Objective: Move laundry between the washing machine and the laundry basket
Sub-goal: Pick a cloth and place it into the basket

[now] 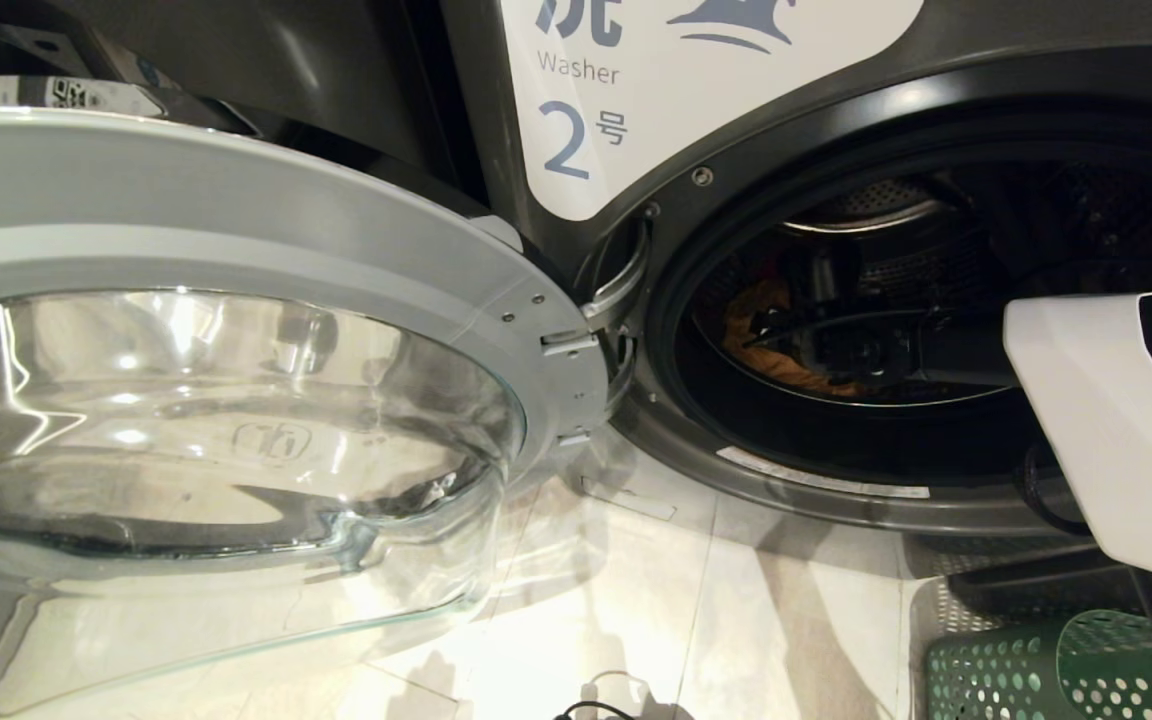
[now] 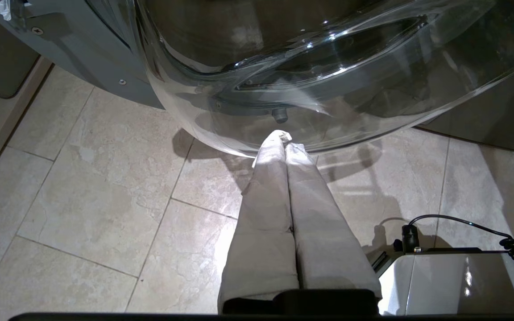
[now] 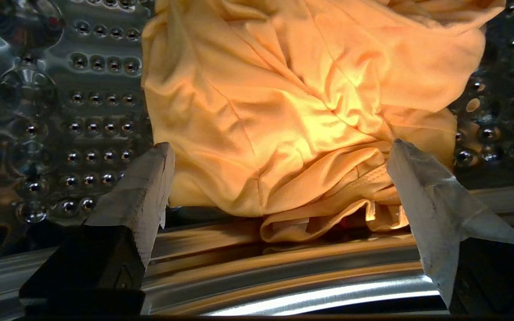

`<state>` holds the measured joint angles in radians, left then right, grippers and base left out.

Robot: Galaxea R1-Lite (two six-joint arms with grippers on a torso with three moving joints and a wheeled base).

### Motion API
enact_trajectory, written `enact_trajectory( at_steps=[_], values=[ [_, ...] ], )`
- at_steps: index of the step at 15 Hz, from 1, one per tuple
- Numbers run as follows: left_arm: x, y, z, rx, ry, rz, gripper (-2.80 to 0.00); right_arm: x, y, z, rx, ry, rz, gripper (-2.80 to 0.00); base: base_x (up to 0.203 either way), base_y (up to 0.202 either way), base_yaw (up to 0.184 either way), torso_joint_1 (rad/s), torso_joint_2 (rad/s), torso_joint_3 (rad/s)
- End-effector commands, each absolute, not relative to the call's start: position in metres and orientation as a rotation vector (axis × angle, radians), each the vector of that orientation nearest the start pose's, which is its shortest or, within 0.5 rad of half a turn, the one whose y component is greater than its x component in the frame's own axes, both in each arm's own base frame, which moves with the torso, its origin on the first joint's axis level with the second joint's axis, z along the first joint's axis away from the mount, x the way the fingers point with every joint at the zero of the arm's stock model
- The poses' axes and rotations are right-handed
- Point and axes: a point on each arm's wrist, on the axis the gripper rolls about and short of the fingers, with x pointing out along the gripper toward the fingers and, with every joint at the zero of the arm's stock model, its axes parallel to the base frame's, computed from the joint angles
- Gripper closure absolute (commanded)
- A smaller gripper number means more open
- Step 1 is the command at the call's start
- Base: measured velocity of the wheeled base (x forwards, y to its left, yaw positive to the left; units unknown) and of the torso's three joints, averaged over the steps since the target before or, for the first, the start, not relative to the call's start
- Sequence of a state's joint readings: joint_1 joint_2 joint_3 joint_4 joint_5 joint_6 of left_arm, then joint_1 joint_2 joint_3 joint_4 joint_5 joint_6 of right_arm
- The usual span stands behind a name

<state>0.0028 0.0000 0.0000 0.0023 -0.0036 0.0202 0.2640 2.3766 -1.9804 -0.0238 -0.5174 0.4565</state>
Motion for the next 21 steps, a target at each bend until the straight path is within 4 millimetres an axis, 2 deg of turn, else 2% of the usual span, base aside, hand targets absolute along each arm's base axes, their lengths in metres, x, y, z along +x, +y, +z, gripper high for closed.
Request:
enact_trajectory(
  at_steps=[1, 10, 12, 15, 17, 21],
  values=[
    [-0.023, 0.000, 0.075, 0.025, 0.008, -0.002, 0.00, 0.484, 0.119, 0.176, 0.306, 0.276, -0.325, -2.80, 0.000, 0.000, 0.000, 0.000, 0.00, 0.000],
    [-0.023, 0.000, 0.075, 0.032, 0.008, -0.003, 0.00, 0.485, 0.117, 0.178, 0.297, 0.269, -0.325, -2.80, 0.000, 0.000, 0.000, 0.001, 0.00, -0.060],
    [-0.023, 0.000, 0.075, 0.034, 0.008, -0.003, 0.00, 0.489, 0.113, 0.181, 0.294, 0.215, -0.319, -2.80, 0.000, 0.000, 0.000, 0.000, 0.00, 0.000],
    [-0.023, 0.000, 0.075, 0.034, 0.008, -0.003, 0.00, 0.502, 0.107, 0.176, 0.245, 0.110, -0.308, -2.80, 0.000, 0.000, 0.000, 0.000, 0.00, 0.000],
    [-0.023, 0.000, 0.075, 0.034, 0.008, -0.003, 0.00, 0.505, 0.100, 0.174, 0.224, 0.113, -0.304, -2.80, 0.000, 0.000, 0.000, 0.000, 0.00, 0.000],
    [-0.023, 0.000, 0.075, 0.034, 0.008, -0.003, 0.00, 0.513, 0.096, 0.153, 0.208, 0.151, -0.310, -2.80, 0.000, 0.000, 0.000, 0.000, 0.00, 0.000]
  ],
)
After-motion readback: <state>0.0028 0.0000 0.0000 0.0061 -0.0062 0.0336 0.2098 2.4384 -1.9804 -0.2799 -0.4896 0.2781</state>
